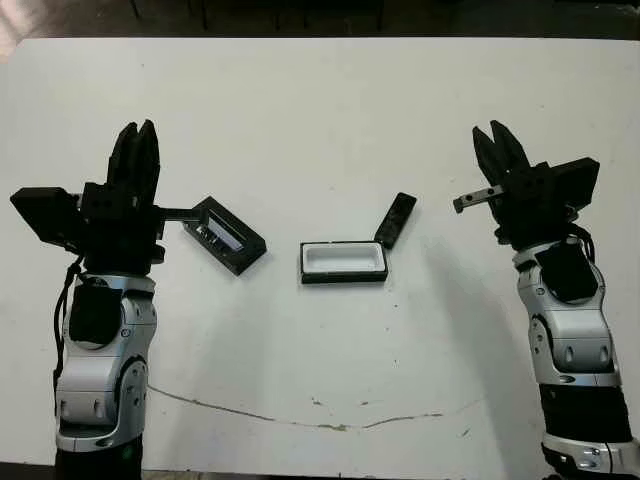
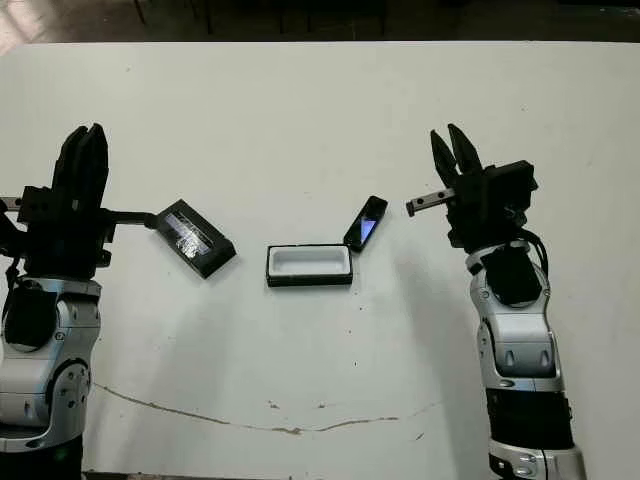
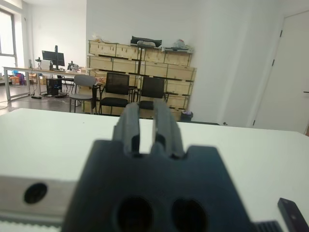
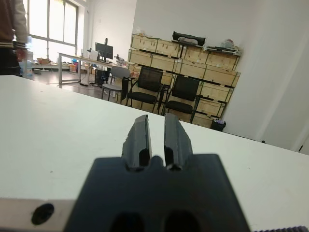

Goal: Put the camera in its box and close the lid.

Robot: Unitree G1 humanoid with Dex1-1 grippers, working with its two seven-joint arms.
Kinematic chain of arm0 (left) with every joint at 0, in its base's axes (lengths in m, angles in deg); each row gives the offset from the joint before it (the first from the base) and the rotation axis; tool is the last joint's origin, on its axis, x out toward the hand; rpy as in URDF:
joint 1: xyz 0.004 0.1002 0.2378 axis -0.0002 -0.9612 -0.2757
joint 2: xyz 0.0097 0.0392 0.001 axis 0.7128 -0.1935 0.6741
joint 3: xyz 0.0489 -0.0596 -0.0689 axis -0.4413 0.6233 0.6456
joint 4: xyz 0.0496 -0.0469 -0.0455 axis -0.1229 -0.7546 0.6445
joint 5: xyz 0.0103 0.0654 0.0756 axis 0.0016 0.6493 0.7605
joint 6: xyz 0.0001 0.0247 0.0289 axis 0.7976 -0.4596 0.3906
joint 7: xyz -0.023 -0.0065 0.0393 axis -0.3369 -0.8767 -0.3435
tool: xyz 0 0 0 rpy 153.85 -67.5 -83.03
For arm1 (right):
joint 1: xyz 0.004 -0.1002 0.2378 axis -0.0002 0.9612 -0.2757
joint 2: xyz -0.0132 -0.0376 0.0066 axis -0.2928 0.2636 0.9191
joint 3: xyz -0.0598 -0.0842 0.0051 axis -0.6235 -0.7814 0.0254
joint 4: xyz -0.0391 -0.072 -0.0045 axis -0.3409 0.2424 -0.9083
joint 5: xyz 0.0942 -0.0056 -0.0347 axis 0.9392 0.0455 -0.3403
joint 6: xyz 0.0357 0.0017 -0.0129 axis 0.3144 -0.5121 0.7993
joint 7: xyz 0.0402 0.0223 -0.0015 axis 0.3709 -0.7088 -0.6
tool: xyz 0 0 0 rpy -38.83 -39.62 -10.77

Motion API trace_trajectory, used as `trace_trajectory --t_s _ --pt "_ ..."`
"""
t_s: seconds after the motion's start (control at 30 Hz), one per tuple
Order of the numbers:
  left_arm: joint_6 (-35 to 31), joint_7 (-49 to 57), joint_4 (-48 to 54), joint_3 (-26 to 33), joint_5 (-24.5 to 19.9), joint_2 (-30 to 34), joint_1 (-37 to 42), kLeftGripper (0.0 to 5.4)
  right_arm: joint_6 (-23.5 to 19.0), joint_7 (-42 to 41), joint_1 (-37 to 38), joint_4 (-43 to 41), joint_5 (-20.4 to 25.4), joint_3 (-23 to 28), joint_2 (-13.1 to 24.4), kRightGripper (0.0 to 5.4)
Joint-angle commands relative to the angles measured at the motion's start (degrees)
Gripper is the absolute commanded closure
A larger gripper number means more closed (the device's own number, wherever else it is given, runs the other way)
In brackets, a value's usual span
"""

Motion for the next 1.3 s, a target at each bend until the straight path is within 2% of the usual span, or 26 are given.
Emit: trace_trajectory --t_s 0.03,0.23,0.4,0.6,0.77,0.87,0.93,1.13,1.3 --pt "-1.0 0.2 0.0 -0.1 -0.3 -0.1 -1.0 5.37 -0.6 -0.2 0.9 -0.2 -0.3 0.0 0.6 5.40" --pt "0.1 0.0 -1.5 -0.8 1.5 0.5 -0.3 5.37 -1.2 -0.7 0.2 0.3 -0.7 -0.3 1.2 5.40" --pt "0.5 -0.3 -1.3 -1.0 1.6 0.3 -0.8 5.37 -1.7 -2.9 -1.7 1.7 -0.7 0.0 3.6 5.40" --pt "-0.4 0.2 0.0 -0.9 0.8 -0.2 -1.3 5.37 -7.3 -5.9 -9.8 3.4 -3.9 -1.7 9.0 5.40" --pt "0.3 0.2 0.2 -1.5 2.6 0.4 -1.2 5.37 -4.2 -12.3 -20.7 13.6 -7.7 -6.8 13.0 5.40" --pt "0.4 0.0 0.5 -1.7 3.1 0.5 -1.3 5.37 -4.5 -18.2 -25.8 17.4 -8.6 -10.0 14.3 5.40" --pt "0.5 -0.2 0.5 -1.7 3.3 0.7 -1.3 5.37 -4.5 -21.7 -29.1 19.1 -11.1 -13.4 15.0 5.40" --pt "0.1 0.0 0.7 -2.0 3.5 0.5 -1.4 5.37 -8.2 -28.9 -36.4 25.5 -16.3 -21.0 13.6 5.40" --pt "0.7 0.1 0.2 -2.3 4.4 0.5 -1.3 5.37 -6.6 -30.2 -39.4 32.3 -19.8 -24.7 11.7 5.40"
